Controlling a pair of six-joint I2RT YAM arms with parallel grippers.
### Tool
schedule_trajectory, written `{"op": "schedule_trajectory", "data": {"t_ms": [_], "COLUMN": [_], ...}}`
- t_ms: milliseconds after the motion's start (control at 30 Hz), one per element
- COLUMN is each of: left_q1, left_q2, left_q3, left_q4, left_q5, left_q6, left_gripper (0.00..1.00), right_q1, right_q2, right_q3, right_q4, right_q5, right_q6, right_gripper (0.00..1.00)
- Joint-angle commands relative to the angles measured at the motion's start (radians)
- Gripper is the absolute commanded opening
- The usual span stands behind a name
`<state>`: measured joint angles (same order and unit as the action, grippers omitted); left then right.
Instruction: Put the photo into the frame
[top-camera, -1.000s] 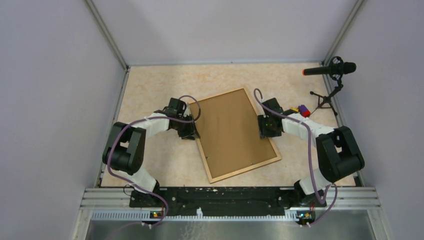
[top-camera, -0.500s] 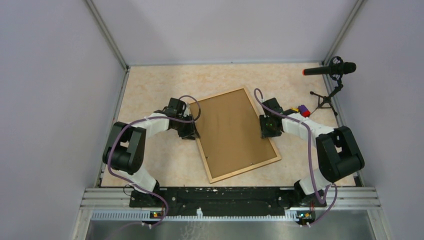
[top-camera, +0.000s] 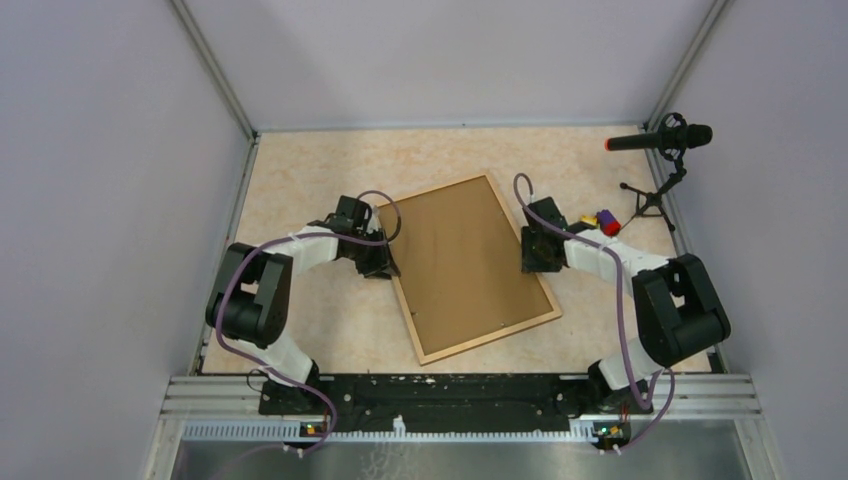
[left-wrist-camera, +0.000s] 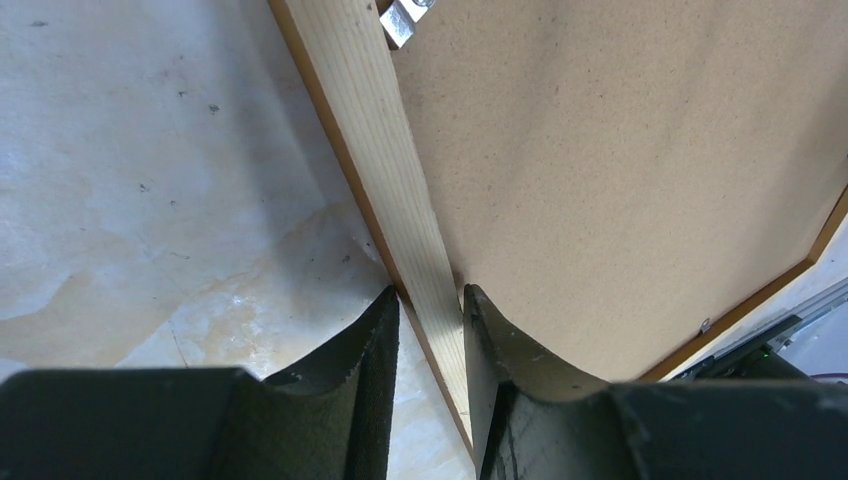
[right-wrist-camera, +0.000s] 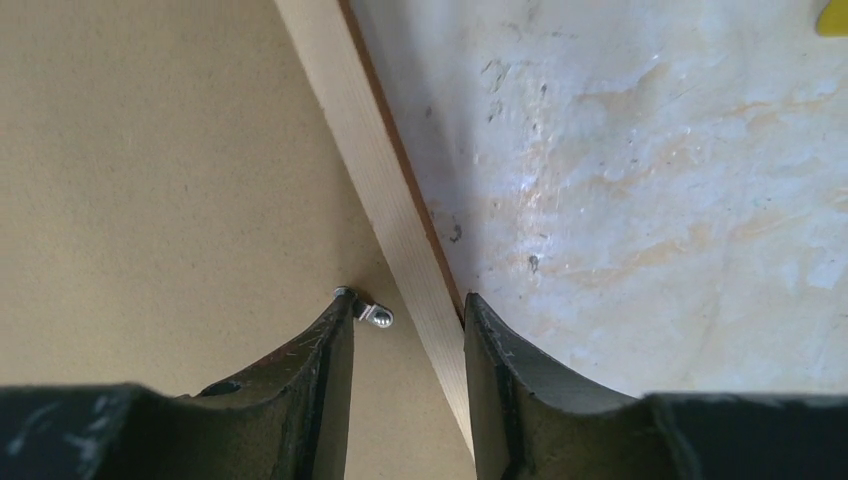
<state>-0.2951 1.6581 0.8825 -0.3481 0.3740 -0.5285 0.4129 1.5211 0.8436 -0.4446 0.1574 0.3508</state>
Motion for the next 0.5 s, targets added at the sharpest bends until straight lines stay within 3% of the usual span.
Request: {"op": "schedule_trajectory", "data": {"t_ms": [0,200,300,400,467], "left_q1": [0.008,0.008,0.008,0.008,0.008], "left_q2": [0.012,0.007,0.004,0.002,0.004], "left_q3": [-0.033,-0.045,-0.045,-0.044,-0.043], "left_q4": [0.004,0.012,0.011,0.011,0.011], "left_q5": [-0.035,-0.028,-0.026,-0.025,-0.022], "left_q6": [0.016,0.012,0.014,0.016,0.018], "left_gripper": [0.35,0.34,0.34,0.34,0.34], "right_q1": [0.005,-0.022,-0.023,-0.023,-0.024], "right_q2": [0.055,0.028,0.014,-0.021,-0.013], "right_q3": [-0.044,-0.086,-0.065,-0.062,-0.028], "right_q4": [0.154,0.206,0.186,0.177,0.114], "right_q5": [0.11,0.07,0.011,-0.05,-0.072], "right_q6": [0.205,0.347,0.272,0.179,0.123], "right_gripper": [0.1,0.01,0.13,0.38,0.41]}}
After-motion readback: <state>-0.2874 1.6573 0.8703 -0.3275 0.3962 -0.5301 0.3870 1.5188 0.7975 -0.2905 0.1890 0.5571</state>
